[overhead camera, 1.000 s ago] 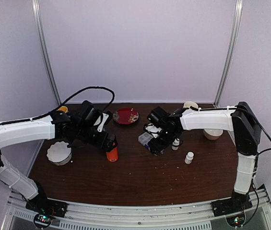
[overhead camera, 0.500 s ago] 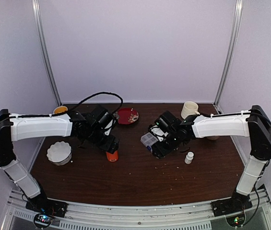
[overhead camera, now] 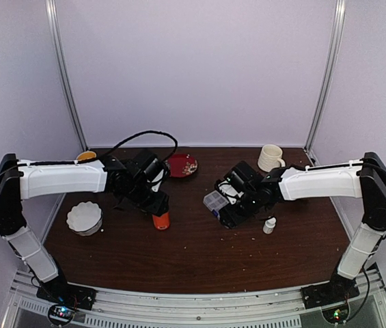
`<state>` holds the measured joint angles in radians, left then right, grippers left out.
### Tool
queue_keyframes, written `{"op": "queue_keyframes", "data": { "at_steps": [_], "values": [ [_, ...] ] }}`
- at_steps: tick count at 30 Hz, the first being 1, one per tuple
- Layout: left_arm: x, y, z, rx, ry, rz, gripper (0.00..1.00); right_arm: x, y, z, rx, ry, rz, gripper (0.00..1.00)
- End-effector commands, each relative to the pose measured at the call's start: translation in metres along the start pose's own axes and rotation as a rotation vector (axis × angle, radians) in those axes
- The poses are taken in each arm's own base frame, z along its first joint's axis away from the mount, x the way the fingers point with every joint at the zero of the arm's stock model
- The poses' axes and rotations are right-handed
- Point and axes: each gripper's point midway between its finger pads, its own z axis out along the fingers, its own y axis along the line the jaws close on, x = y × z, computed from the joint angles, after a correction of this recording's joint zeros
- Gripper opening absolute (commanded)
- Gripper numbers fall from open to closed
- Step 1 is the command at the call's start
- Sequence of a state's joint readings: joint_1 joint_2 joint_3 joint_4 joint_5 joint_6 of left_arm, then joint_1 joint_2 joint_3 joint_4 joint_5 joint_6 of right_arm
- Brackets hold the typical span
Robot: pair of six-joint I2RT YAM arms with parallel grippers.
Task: Sort the pills into containers
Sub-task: Move the pill bottle to the center of the board, then place the pill container at the center of the board.
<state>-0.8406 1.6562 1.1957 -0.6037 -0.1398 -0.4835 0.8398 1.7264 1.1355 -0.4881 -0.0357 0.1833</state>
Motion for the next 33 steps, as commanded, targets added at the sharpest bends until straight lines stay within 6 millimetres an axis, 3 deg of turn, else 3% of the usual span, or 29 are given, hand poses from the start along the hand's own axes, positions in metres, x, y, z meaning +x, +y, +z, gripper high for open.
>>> {"op": "queue_keyframes", "data": {
  "at_steps": [1, 5, 11, 16, 21, 24, 27, 33],
  "values": [
    [-0.041, -0.007, -0.009, -0.009, -0.097, 0.002, 0.43, -0.005, 0.003, -0.014, 0.008, -0.053, 0.002, 0.58],
    [-0.074, -0.001, -0.010, -0.041, -0.147, -0.003, 0.43, 0.003, 0.005, -0.016, 0.003, -0.046, 0.002, 0.58],
    [-0.118, 0.010, 0.006, -0.049, -0.185, 0.003, 0.43, 0.017, 0.008, -0.017, -0.008, -0.019, 0.015, 0.58],
    [-0.133, 0.021, 0.033, -0.051, -0.162, 0.009, 0.43, 0.030, 0.012, -0.015, -0.015, 0.025, 0.027, 0.58],
    [-0.134, 0.028, 0.056, -0.066, -0.129, 0.028, 0.45, 0.044, 0.019, -0.009, -0.007, 0.087, 0.009, 0.59],
    [-0.131, 0.026, 0.065, -0.054, -0.107, 0.036, 0.56, 0.054, 0.021, -0.007, 0.023, 0.144, -0.001, 0.59],
    [-0.129, 0.023, 0.066, -0.040, -0.100, 0.036, 0.76, 0.063, 0.025, -0.004, 0.040, 0.204, 0.012, 0.56],
    [-0.137, 0.020, 0.047, -0.017, -0.131, 0.034, 0.97, 0.073, 0.035, 0.007, 0.049, 0.248, 0.022, 0.61]
  ]
}}
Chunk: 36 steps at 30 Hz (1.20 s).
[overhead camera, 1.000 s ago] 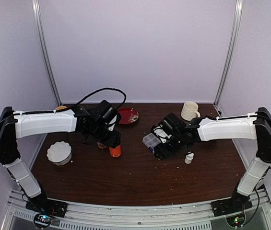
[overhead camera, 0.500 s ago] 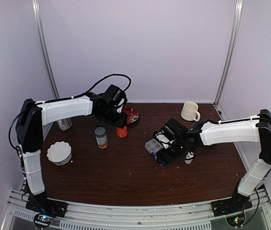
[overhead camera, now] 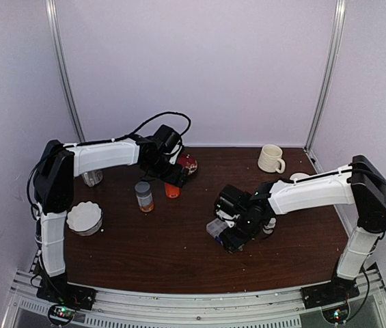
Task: Sort the pills into containers
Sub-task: Place the pill container at the center of the board, then pick up the pill container from the center of the board.
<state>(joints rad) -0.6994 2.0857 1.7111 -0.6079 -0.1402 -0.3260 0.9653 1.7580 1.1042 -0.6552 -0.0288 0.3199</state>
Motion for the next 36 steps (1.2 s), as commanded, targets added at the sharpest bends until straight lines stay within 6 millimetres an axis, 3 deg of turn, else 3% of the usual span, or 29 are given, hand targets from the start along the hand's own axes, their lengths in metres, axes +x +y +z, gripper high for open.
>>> {"op": "queue_keyframes", "data": {
  "at_steps": [1, 8, 11, 16, 22, 30, 34, 36],
  "values": [
    [-0.021, -0.005, -0.026, 0.037, -0.057, 0.003, 0.97, 0.003, 0.004, 0.005, 0.030, 0.029, 0.025, 0.63],
    [-0.027, -0.004, -0.074, 0.054, -0.118, -0.022, 0.98, -0.007, 0.019, 0.003, -0.001, -0.016, 0.029, 0.97],
    [-0.025, -0.011, -0.096, 0.059, -0.146, -0.024, 0.97, -0.012, 0.018, -0.007, -0.011, -0.059, 0.042, 0.99],
    [-0.007, -0.022, -0.130, 0.089, -0.171, -0.070, 0.97, -0.010, 0.016, -0.005, -0.006, -0.050, 0.013, 0.99],
    [0.027, -0.036, -0.146, 0.181, -0.178, -0.151, 0.96, -0.003, 0.025, 0.007, -0.065, -0.006, 0.019, 0.94],
    [0.061, -0.051, -0.155, 0.322, -0.206, -0.253, 0.93, 0.003, 0.064, -0.019, -0.285, -0.055, 0.065, 0.86],
    [0.075, -0.078, -0.150, 0.439, -0.200, -0.275, 0.92, 0.006, 0.063, -0.024, -0.316, -0.081, 0.089, 0.75],
    [0.079, -0.091, -0.147, 0.476, -0.196, -0.280, 0.91, 0.005, 0.063, -0.027, -0.341, -0.094, 0.107, 0.64]
  ]
}}
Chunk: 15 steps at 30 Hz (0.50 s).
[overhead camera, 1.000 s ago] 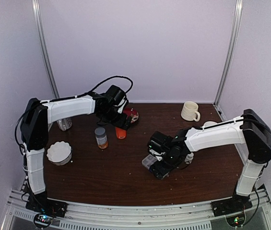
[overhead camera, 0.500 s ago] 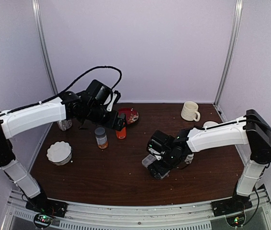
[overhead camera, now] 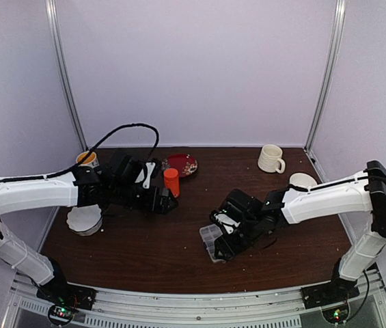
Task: Sort the pills into containers
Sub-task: Pick up the pill container from the center of the board.
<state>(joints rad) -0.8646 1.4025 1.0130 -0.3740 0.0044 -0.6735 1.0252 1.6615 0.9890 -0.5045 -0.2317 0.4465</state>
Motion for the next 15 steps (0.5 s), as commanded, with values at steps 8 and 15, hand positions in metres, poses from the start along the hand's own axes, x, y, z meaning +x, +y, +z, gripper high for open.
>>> {"op": "queue_keyframes", "data": {
  "at_steps": [8, 15],
  "values": [
    [0.030, -0.069, 0.041, 0.231, 0.036, -0.111, 0.87, -0.027, -0.017, -0.015, -0.067, -0.166, 0.202, 0.62],
    [0.056, -0.070, 0.060, 0.224, 0.089, -0.187, 0.83, -0.022, -0.013, -0.002, -0.021, -0.134, 0.211, 0.89]
  ]
}}
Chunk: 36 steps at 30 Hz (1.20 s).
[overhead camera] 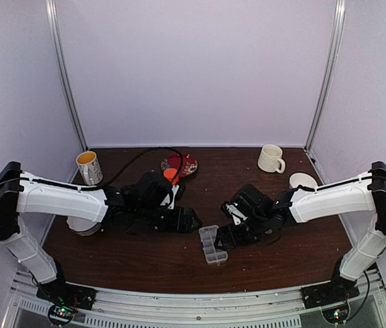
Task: Sort the pills into containers
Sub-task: Pick up the pill container from the center of the board.
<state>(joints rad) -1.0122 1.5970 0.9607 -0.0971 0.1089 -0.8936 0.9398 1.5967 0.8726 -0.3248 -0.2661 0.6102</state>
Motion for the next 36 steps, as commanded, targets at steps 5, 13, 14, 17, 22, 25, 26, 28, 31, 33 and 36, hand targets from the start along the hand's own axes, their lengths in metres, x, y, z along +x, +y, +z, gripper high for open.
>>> {"op": "queue_keyframes", "data": {
  "at_steps": [5, 13, 14, 17, 22, 25, 26, 28, 31, 33, 36],
  "values": [
    [-0.002, 0.009, -0.018, -0.010, -0.098, -0.072, 0.83, 0.001, 0.004, 0.006, 0.178, -0.026, -0.033, 0.92],
    [0.003, 0.052, -0.067, -0.160, -0.212, -0.086, 0.84, 0.012, 0.011, 0.021, 0.301, -0.012, -0.060, 0.93],
    [0.004, 0.053, -0.071, -0.159, -0.221, -0.086, 0.84, 0.013, 0.010, 0.023, 0.318, -0.006, -0.062, 0.92],
    [0.006, 0.058, -0.080, -0.167, -0.234, -0.086, 0.84, 0.014, 0.012, 0.028, 0.359, 0.008, -0.079, 0.92],
    [0.009, 0.061, -0.082, -0.166, -0.238, -0.083, 0.84, 0.016, 0.015, 0.034, 0.384, 0.014, -0.084, 0.89],
    [0.011, 0.061, -0.080, -0.161, -0.231, -0.087, 0.84, 0.017, 0.011, 0.035, 0.417, 0.023, -0.093, 0.80],
    [0.012, 0.061, -0.079, -0.157, -0.227, -0.087, 0.84, 0.017, 0.011, 0.034, 0.414, 0.020, -0.094, 0.74],
    [0.014, 0.058, -0.076, -0.140, -0.214, -0.089, 0.84, 0.013, 0.017, 0.029, 0.383, -0.006, -0.090, 0.64],
    [0.017, 0.047, -0.069, -0.078, -0.187, -0.102, 0.84, 0.007, 0.027, 0.018, 0.324, -0.054, -0.084, 0.60],
    [0.018, 0.038, -0.063, -0.023, -0.177, -0.120, 0.84, 0.001, 0.036, 0.010, 0.269, -0.094, -0.080, 0.59],
    [0.018, 0.013, -0.055, 0.116, -0.153, -0.147, 0.84, -0.004, 0.051, 0.000, 0.166, -0.145, -0.077, 0.59]
  ]
}}
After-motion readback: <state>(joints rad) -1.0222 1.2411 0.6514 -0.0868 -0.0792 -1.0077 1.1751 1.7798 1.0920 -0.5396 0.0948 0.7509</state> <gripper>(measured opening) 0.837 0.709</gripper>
